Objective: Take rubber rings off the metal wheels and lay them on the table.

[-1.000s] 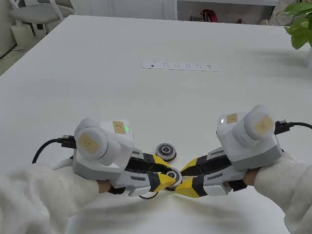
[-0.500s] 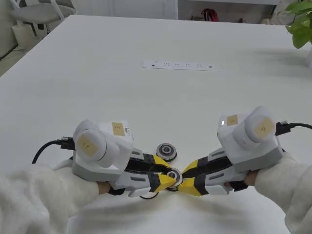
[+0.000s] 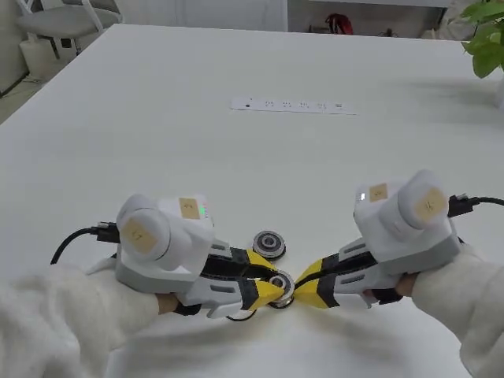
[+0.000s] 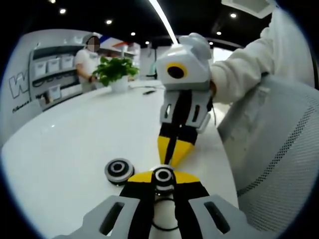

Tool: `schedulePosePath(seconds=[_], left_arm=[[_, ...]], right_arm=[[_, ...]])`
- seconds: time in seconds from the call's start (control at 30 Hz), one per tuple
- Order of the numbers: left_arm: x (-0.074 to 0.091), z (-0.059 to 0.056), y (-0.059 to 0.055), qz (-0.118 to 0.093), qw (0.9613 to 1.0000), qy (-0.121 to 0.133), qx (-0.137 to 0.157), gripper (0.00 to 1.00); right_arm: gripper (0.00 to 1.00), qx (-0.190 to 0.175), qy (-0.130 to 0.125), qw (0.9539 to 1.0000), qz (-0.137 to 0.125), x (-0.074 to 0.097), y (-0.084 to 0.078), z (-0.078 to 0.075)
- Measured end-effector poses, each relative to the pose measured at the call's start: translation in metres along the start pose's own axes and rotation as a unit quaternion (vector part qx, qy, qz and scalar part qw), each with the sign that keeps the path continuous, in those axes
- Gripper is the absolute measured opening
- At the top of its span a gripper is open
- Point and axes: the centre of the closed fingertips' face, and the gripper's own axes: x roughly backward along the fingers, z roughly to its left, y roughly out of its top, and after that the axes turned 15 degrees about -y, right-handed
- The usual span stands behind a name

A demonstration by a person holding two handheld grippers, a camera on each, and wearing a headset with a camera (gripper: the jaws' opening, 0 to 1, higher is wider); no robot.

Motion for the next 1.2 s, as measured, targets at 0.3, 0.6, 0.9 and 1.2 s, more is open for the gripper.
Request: schedulePosePath(seconds=[0.3, 0.6, 0.9, 1.2], left_arm=[[0.0, 0.001, 0.0, 0.001, 1.0, 0.0, 0.002, 0.14], [0.0, 0.001, 0.0, 0.001, 1.0, 0.0, 0.001, 0.14], [0.0, 0.001, 0.001, 0.002, 1.0, 0.0, 0.0, 0.14], [0.0, 0.001, 0.0, 0.002, 1.0, 0.0, 0.0, 0.14]], right_arm=[[0.0, -0.038, -0.002, 0.9992, 0.013, -0.001, -0.001, -0.003], [0.0, -0.098, 0.003, 0.9949, 0.022, 0.001, -0.001, -0.005], [0.0, -0.124, 0.004, 0.992, 0.023, 0.003, -0.001, -0.004], [0.0, -0.179, 0.013, 0.9837, 0.018, 0.009, 0.002, -0.004]])
